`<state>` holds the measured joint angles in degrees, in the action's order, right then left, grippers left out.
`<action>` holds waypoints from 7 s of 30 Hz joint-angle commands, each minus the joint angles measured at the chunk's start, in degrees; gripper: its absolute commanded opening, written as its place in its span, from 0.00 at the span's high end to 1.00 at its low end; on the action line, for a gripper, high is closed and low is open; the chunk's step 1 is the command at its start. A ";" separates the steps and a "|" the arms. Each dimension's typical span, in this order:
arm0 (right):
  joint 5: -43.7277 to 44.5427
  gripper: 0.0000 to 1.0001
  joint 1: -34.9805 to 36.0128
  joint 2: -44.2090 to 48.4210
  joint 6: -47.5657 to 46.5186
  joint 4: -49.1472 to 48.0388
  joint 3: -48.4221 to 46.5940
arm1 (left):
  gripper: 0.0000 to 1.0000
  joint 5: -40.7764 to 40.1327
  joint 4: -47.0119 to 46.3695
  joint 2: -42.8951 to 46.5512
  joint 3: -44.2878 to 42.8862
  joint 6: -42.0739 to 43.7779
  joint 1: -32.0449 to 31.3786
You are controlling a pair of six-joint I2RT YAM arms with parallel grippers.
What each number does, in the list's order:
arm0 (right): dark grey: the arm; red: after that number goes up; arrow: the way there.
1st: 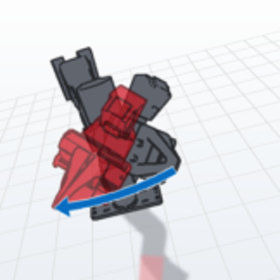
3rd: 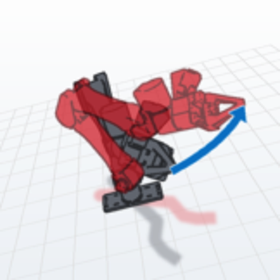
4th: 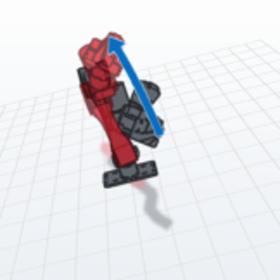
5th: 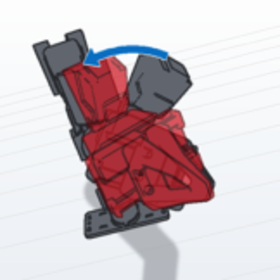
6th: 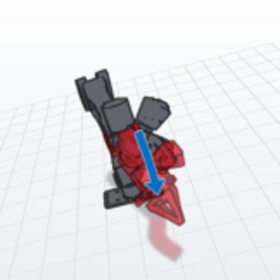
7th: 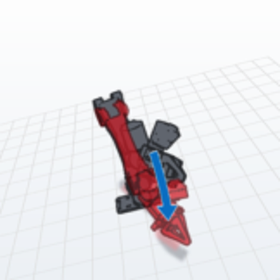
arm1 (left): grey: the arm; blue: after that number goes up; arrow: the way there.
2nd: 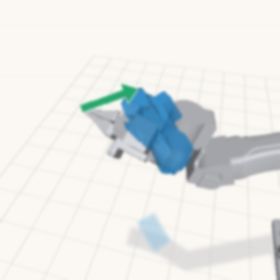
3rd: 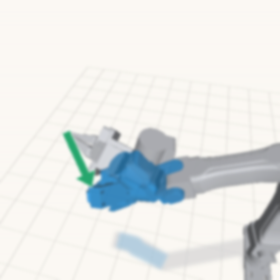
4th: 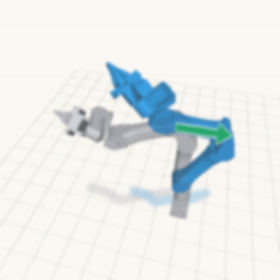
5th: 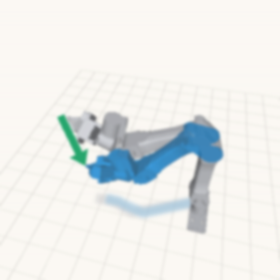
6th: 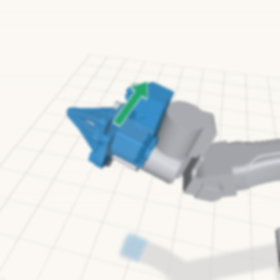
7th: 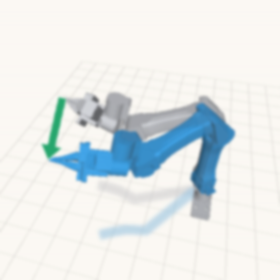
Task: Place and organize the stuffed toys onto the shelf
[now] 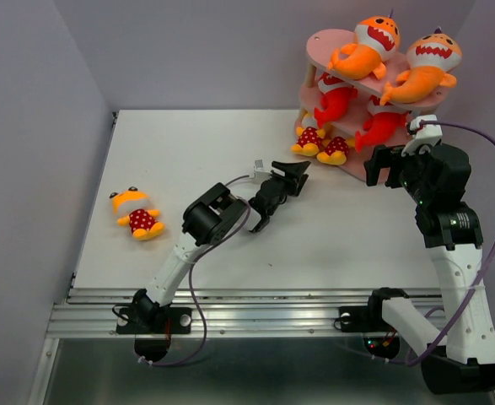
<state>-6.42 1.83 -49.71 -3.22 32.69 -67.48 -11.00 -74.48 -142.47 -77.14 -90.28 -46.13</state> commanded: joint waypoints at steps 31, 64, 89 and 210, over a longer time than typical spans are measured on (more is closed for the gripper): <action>1.32 0.00 -0.51 1.11 -1.08 -2.28 1.57 | 0.28 6.35 2.85 -0.61 -10.83 0.10 7.46; 2.02 0.00 -0.51 1.46 -1.35 -2.45 2.09 | 0.48 10.74 16.30 -5.09 -22.79 -0.16 7.37; 2.37 0.00 -0.51 1.64 -1.43 -2.37 2.27 | 0.66 13.82 21.04 -8.78 -32.89 0.81 8.78; -52.11 0.00 0.72 -14.09 -24.02 14.95 3.15 | 1.00 62.24 49.82 90.09 55.34 50.67 58.99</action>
<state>-54.94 2.09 -62.30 -27.99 47.97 -62.89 39.81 -8.43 -55.27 -25.30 -31.35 20.16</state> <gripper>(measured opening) 0.998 0.203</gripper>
